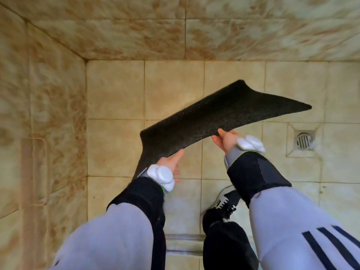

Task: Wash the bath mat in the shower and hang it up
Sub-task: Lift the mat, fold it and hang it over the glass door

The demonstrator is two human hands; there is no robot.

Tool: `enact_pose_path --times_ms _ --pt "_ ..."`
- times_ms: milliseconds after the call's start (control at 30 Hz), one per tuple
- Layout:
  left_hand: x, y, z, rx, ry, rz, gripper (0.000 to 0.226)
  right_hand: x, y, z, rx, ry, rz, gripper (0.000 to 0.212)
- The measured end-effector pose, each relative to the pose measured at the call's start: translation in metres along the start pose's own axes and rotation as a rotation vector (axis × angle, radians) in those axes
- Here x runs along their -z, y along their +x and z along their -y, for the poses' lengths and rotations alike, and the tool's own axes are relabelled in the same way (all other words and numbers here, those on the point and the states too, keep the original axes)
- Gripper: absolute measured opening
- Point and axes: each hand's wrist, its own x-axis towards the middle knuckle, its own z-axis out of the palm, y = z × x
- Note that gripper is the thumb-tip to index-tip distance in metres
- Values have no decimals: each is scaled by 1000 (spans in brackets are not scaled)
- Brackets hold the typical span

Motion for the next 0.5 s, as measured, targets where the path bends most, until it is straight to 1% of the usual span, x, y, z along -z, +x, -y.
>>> enact_pose_path --times_ms 133,233,300,367,500 --pt "1 -51 -29 33 -376 -13 65 8 -48 37 21 -27 -67 46" --pt "3 -75 -41 62 -537 43 57 17 -72 53 -36 -1 -73 41" --pt "1 -88 -46 66 -574 53 49 29 -85 61 -47 -3 -75 42" --pt "-6 -104 -51 76 -567 78 44 44 -102 68 -26 -99 -101 46" --pt "-28 -131 -54 111 -462 142 43 69 -128 73 25 -198 -142 46"
